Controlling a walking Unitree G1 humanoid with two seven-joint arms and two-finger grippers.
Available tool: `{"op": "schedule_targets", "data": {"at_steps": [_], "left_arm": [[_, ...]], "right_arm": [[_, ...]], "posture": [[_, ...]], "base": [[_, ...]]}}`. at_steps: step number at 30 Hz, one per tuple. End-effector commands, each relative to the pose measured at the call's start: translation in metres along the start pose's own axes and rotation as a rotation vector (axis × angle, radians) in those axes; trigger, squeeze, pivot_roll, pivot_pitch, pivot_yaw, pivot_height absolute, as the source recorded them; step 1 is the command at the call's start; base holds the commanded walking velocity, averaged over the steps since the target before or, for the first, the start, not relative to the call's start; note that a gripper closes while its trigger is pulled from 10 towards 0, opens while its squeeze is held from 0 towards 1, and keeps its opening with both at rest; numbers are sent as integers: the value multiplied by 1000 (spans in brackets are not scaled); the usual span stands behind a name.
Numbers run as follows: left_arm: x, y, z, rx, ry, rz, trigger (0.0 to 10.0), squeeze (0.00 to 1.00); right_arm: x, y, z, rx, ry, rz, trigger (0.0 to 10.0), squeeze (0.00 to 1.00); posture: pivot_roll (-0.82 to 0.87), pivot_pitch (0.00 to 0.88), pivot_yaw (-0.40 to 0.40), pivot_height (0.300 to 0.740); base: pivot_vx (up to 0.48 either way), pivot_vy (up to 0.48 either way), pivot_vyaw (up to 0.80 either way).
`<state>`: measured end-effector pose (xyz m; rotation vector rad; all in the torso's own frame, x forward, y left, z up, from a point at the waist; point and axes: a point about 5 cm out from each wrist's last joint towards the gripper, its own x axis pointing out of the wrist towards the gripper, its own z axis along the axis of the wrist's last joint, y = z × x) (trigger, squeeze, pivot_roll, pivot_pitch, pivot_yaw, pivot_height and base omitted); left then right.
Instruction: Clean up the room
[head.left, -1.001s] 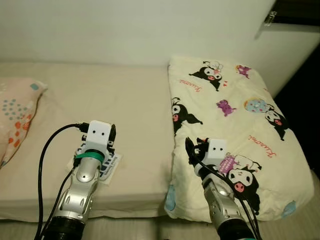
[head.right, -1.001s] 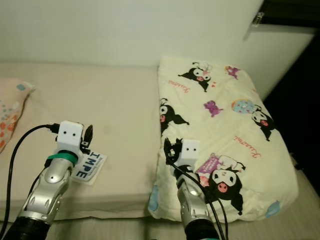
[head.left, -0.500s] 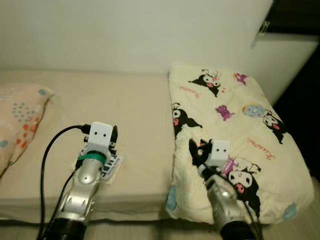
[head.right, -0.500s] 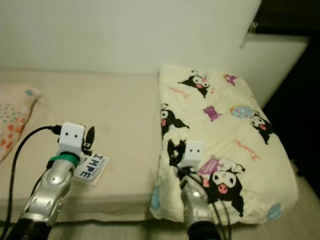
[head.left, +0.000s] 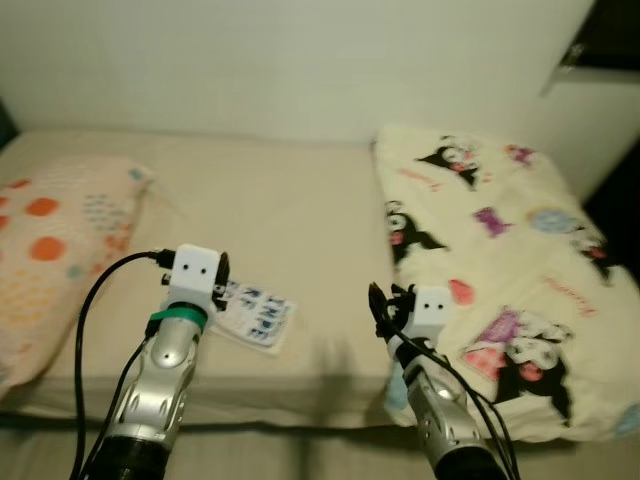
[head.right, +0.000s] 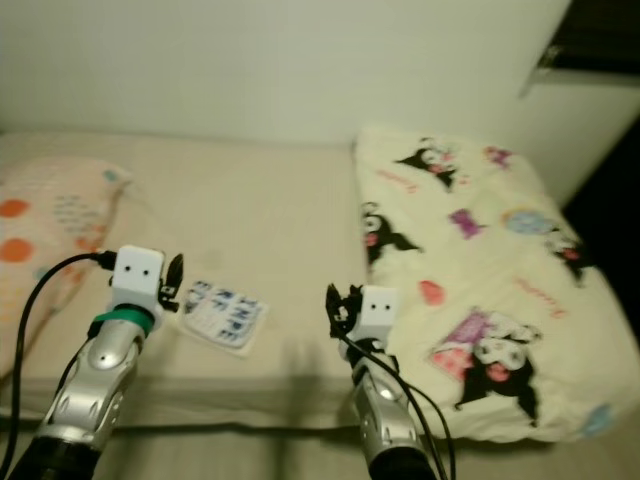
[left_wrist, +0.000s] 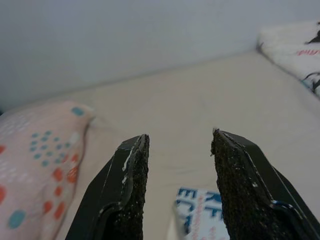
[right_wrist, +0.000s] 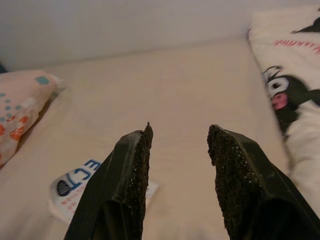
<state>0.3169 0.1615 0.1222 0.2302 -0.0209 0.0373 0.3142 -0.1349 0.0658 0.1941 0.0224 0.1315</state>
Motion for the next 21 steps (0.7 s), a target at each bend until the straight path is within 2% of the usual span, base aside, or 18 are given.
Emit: {"op": "schedule_targets", "data": {"at_steps": [1, 21], "left_arm": [[-2, -1, -6, 6, 26, -7, 10000, 0], [-3, -2, -8, 5, 31, -13, 10000, 0]], "right_arm": [[-3, -3, -3, -3, 10, -11, 10000, 0], [-5, -2, -4, -5, 13, -12, 10000, 0]], "posture": [[12, 0, 14, 740], [11, 0, 15, 740]], "base": [[0, 341, 0], [0, 343, 0]]}}
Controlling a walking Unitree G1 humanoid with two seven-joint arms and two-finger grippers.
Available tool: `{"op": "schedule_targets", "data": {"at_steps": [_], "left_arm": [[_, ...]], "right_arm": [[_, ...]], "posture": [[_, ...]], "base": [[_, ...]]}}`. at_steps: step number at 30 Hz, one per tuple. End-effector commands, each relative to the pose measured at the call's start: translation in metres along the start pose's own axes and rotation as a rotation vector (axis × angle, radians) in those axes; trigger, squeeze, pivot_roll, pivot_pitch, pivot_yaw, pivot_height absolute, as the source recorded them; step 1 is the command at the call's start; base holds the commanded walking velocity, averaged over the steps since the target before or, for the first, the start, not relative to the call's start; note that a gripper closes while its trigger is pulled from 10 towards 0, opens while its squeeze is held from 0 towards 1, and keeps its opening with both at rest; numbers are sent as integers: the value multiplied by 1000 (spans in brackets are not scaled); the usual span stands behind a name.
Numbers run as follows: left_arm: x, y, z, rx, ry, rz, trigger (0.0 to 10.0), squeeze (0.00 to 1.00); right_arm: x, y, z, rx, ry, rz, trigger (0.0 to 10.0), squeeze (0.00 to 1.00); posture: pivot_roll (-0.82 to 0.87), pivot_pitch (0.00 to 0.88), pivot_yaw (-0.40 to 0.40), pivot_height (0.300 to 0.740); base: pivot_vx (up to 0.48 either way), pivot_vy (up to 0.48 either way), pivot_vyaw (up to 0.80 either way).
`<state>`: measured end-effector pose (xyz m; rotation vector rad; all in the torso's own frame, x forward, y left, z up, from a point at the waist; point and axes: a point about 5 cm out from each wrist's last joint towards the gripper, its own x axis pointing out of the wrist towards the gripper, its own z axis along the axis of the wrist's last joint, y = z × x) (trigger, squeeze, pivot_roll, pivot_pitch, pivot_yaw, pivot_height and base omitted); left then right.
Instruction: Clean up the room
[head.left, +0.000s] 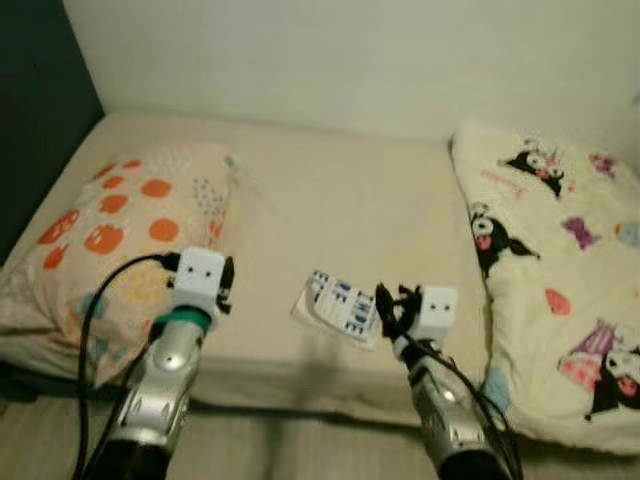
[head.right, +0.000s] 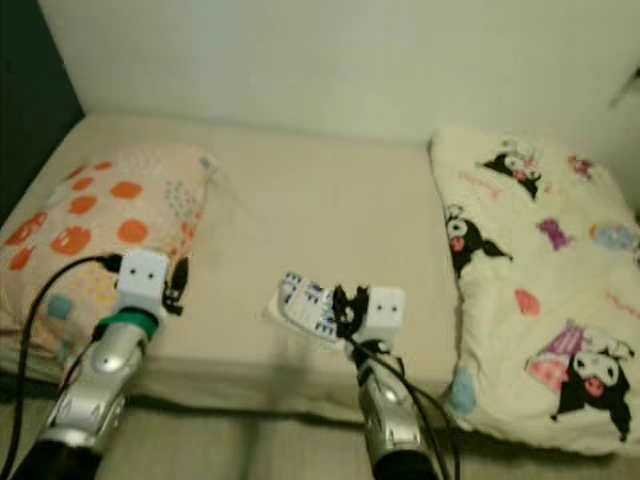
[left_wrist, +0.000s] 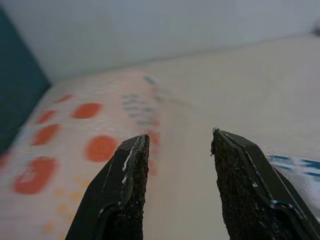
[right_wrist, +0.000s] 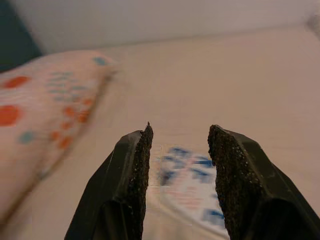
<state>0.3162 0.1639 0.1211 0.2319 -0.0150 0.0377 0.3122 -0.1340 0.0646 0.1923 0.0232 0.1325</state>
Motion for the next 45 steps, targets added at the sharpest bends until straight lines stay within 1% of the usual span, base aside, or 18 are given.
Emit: {"op": "schedule_targets", "data": {"at_steps": [1, 14, 18, 31, 40, 44, 45], "left_arm": [[-3, -4, -6, 3, 25, -13, 10000, 0], [-2, -4, -6, 4, 17, -19, 10000, 0], [-2, -7, -3, 42, -4, -52, 10000, 0], [-1, -6, -3, 40, 0, -60, 10000, 0], [-1, -5, -6, 4, 21, -38, 10000, 0], [-2, -4, -7, 5, 23, -37, 10000, 0], [-2, -5, -7, -7, 27, -39, 10000, 0]], "right_arm": [[-3, -3, -3, -4, 12, -12, 10000, 0], [-3, -3, -3, -6, 13, -11, 10000, 0], [-3, -3, -3, -6, 12, -10, 10000, 0], [-3, -3, -4, -3, 12, -17, 10000, 0], [-5, -4, -5, 4, 17, -21, 10000, 0], [-5, -4, -5, 6, 18, -22, 10000, 0], [-5, -4, -6, 9, 21, -22, 10000, 0]], "posture": [[11, 0, 14, 740], [10, 0, 14, 740], [9, 0, 15, 740], [7, 0, 21, 740], [7, 0, 21, 740], [7, 0, 21, 740], [6, 0, 21, 740]], "base": [[0, 341, 0], [0, 336, 0], [0, 0, 0], [0, -444, 0], [0, 0, 0], [0, 0, -481], [0, 0, -800]]}}
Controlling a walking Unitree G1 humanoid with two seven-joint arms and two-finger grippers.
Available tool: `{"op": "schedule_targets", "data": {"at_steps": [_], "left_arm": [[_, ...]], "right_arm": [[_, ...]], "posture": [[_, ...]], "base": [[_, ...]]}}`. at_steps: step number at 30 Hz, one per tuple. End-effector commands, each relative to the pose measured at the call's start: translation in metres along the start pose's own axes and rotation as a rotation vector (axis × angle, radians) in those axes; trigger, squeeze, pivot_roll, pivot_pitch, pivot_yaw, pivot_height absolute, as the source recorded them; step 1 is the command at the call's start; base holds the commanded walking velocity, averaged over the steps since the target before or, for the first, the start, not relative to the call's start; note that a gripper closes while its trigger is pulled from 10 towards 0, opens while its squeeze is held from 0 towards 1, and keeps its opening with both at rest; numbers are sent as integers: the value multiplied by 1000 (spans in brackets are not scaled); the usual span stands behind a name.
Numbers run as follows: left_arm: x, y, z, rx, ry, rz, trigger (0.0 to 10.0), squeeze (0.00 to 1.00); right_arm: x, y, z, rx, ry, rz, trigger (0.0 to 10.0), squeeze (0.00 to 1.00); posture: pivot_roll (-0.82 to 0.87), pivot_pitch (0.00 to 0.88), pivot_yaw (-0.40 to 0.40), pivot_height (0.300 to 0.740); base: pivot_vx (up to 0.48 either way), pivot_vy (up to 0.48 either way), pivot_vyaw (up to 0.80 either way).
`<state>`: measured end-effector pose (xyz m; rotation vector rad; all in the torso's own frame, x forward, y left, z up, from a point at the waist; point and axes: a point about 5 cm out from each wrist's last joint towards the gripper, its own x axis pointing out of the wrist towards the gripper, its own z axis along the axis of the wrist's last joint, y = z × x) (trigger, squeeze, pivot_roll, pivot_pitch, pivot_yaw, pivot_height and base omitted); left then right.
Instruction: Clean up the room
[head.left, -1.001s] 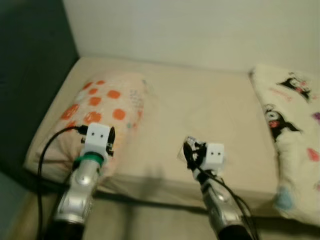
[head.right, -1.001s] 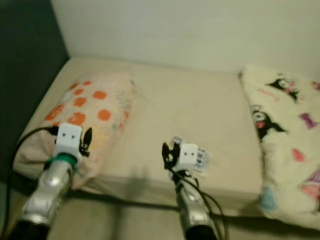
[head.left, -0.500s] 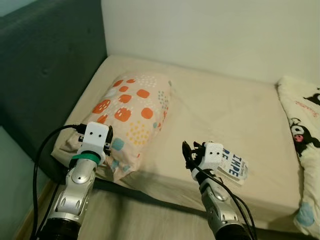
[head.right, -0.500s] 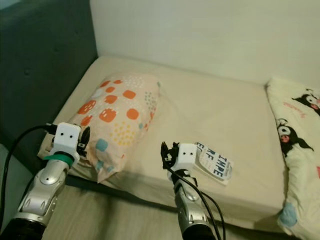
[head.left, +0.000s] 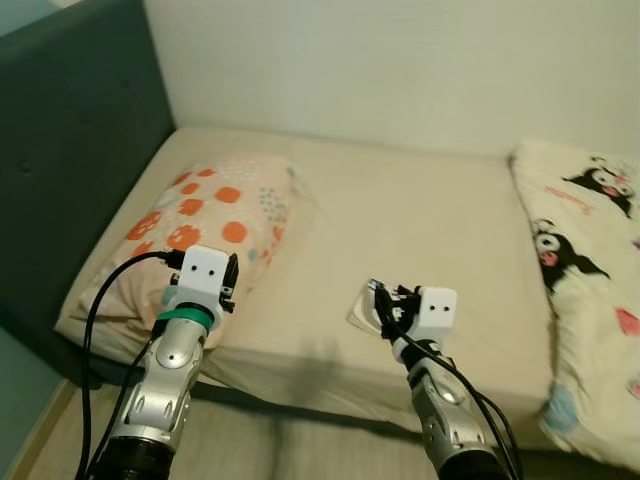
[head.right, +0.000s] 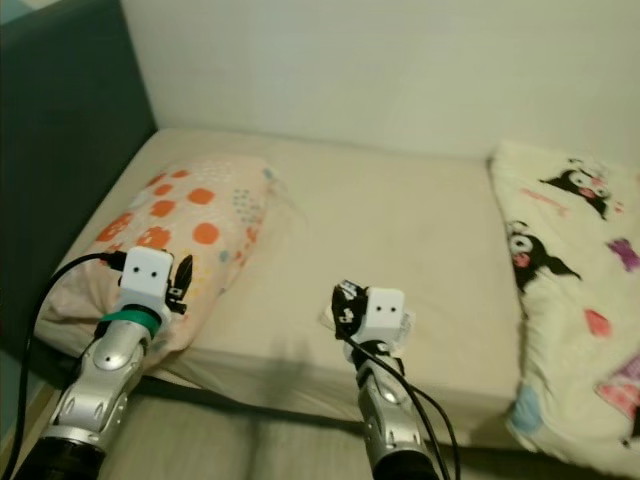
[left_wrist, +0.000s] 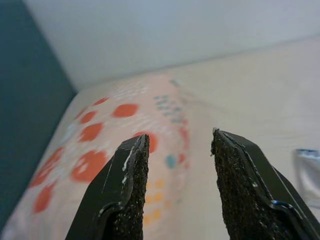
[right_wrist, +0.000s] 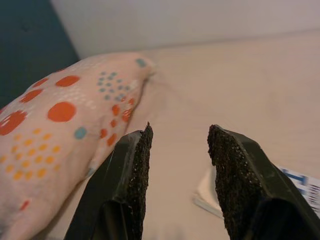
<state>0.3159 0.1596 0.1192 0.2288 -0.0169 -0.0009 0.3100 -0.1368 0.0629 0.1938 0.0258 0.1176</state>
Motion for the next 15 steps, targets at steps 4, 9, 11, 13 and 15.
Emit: {"op": "schedule_targets", "data": {"at_steps": [4, 9, 11, 13, 15], "left_arm": [[-1, -2, -6, -23, 37, -7, 10000, 0], [-1, -5, -7, -32, 51, -22, 10000, 0], [0, -5, -7, -32, 49, -23, 10000, 0], [0, -5, -6, -26, 42, -18, 10000, 0], [0, -4, -5, -22, 36, -14, 10000, 0]], "right_arm": [[-2, -1, -4, 6, 22, -6, 10000, 0], [-1, -1, -4, 4, 22, -6, 10000, 0], [-1, -1, -4, 1, 22, -6, 10000, 0], [-1, 0, -4, -2, 23, -6, 10000, 0], [-1, 0, -4, -3, 23, -7, 10000, 0]], "posture": [[6, 0, 21, 740], [9, 0, 21, 740], [9, 0, 21, 740], [8, 0, 21, 740], [8, 0, 21, 740]], "base": [[0, 0, -800], [0, 0, -758], [0, 0, -294], [0, 0, 0], [0, 0, 0]]}}
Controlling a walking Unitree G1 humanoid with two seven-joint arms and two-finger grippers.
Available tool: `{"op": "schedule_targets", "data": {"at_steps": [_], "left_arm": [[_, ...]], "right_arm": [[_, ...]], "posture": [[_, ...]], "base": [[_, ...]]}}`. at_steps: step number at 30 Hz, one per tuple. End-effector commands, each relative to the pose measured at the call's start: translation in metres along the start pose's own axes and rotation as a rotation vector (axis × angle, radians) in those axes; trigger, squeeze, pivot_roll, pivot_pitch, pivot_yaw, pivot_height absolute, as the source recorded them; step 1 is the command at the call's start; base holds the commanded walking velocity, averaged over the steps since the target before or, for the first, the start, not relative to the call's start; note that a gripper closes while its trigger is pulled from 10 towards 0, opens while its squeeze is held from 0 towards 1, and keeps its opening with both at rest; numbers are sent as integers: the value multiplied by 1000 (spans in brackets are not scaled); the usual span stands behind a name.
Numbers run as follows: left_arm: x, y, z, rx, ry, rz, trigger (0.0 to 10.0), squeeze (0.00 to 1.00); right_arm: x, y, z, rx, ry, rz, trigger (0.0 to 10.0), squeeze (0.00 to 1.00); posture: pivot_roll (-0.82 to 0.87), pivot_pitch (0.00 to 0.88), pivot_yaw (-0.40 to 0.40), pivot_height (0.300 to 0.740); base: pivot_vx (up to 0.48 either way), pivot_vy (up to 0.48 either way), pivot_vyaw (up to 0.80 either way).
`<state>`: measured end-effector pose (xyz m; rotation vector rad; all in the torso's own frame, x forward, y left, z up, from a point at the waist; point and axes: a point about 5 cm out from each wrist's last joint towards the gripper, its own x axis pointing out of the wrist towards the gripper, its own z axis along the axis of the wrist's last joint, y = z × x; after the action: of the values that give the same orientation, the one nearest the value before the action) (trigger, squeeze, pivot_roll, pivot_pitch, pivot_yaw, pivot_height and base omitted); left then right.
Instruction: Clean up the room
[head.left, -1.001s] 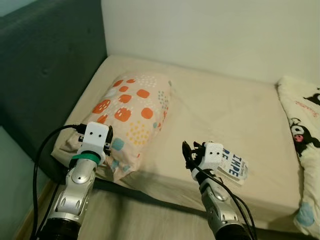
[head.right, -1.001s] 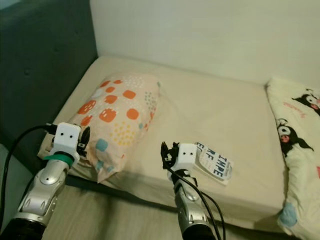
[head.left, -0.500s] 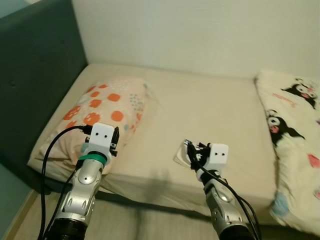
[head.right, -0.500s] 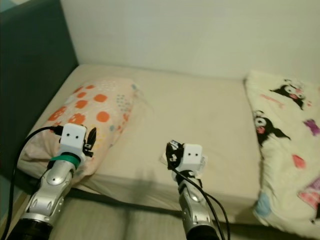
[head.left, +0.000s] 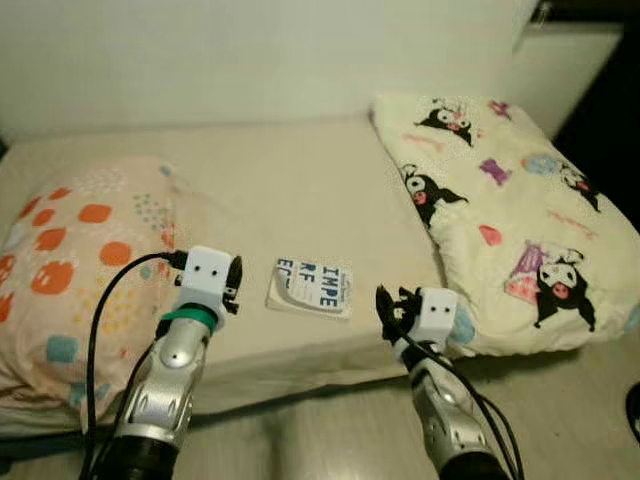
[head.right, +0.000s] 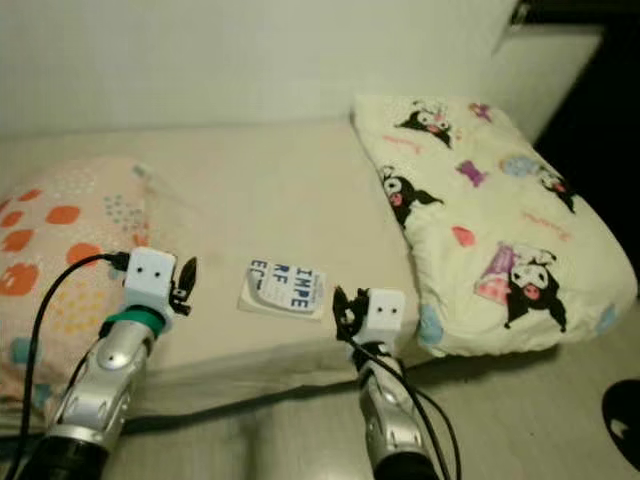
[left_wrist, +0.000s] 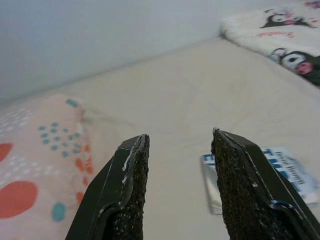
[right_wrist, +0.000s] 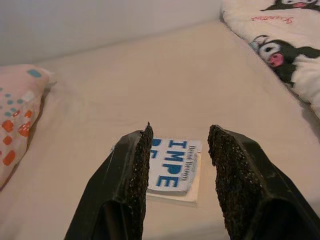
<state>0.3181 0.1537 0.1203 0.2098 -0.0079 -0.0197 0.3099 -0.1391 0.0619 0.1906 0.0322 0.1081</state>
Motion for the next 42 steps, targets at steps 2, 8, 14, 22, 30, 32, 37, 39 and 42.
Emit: {"op": "schedule_targets", "data": {"at_steps": [2, 8, 14, 22, 30, 32, 37, 39, 42], "left_arm": [[-2, 4, -6, 10, 17, 22, 10000, 0], [-1, 6, -5, 20, 7, 27, 10000, 0], [-1, 6, -4, 19, 5, 23, 10000, 0], [-1, 2, -3, 19, -3, -4, 10000, 0], [-2, 0, -3, 26, -2, -19, 10000, 0], [-2, 1, -4, 25, -3, -19, 10000, 0], [-2, 1, -4, 25, -3, -21, 10000, 0], [-2, 2, -4, 25, 0, -20, 10000, 0], [-2, 2, -5, 24, 2, -19, 10000, 0]], "right_arm": [[-1, 2, -4, -2, 19, 3, 10000, 0], [-1, 3, -4, -4, 20, 4, 10000, 0], [0, 3, -4, 14, 24, 0, 10000, 0], [0, 1, -3, -4, 19, -10, 10000, 0], [1, 2, -3, -6, 19, -5, 10000, 0], [2, 2, -2, -7, 19, -4, 10000, 0], [2, 2, -2, -8, 19, -5, 10000, 0], [2, 3, -2, -7, 19, -4, 10000, 0], [2, 3, -2, -7, 19, -3, 10000, 0]], "posture": [[8, 0, 22, 740], [10, 0, 21, 740], [12, 0, 21, 740], [11, 0, 21, 740], [15, 0, 20, 740], [15, 0, 20, 740], [16, 0, 19, 740], [18, 0, 19, 740], [18, 0, 19, 740]], "base": [[409, 0, 0], [465, 0, 0], [465, 0, -533], [289, 0, -200], [0, 0, 0], [0, 0, 0], [0, 0, 0], [0, 0, 0], [0, 0, 0]]}}
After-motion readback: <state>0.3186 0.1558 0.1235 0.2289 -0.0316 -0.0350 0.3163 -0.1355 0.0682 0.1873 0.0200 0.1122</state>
